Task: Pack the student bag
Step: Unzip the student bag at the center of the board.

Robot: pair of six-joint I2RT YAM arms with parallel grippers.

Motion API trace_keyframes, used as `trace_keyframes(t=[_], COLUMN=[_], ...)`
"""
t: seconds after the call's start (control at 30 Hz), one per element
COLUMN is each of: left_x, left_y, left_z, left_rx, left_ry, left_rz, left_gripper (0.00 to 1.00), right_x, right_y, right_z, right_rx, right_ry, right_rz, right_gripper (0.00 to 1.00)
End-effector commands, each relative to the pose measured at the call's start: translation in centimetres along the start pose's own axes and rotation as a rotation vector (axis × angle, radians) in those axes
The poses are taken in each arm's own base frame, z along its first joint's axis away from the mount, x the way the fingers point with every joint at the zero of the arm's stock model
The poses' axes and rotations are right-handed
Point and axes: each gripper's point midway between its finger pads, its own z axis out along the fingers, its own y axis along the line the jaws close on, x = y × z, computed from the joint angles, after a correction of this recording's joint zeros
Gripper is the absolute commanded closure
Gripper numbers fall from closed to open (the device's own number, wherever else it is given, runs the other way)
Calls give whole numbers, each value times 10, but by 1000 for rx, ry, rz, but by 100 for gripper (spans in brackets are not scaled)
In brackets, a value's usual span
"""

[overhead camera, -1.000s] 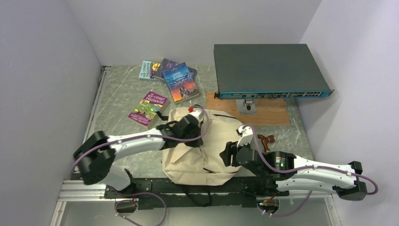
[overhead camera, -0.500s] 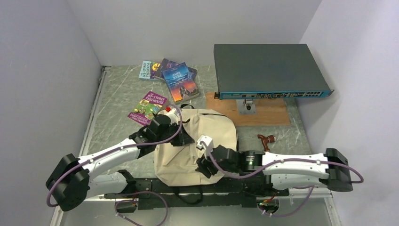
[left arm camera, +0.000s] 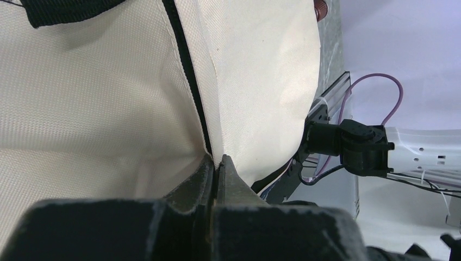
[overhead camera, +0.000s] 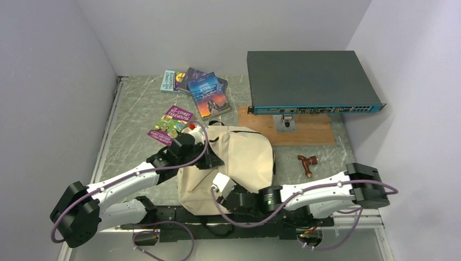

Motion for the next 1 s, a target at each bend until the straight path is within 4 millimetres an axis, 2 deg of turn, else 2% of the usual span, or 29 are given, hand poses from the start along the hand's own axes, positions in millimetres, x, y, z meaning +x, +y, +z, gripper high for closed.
trace_keyframes(t=[0.0, 0.13, 0.43, 0.6, 0.77, 0.87, 0.97], left_x=[-20, -17, -16, -14, -14, -13, -13], left_y=[-31, -27, -21, -17, -15, -14, -11], left_z=[-4, -4, -7, -7, -6, -7, -8], left_rx=[123, 115, 101, 94, 93, 93, 79], left_ry=[-66, -61, -70, -66, -61, -60, -62], left_rz=[8, 4, 1, -1, -4, -5, -2], left_gripper=[100, 100, 100, 100, 100, 100, 100], right_x=[-12, -13, -2, 7, 19, 19, 12], right_y=[-22, -33, -27, -6, -5, -12, -25], right_z=[1, 4, 17, 23, 24, 23, 14], right_rx=[265, 389, 449, 336, 328, 373, 454], right_ry=[-14, -4, 55, 78, 100, 95, 67], right_rz=[17, -10, -108, -145, -145, -142, -110], right_gripper=[52, 59, 70, 66, 65, 73, 92])
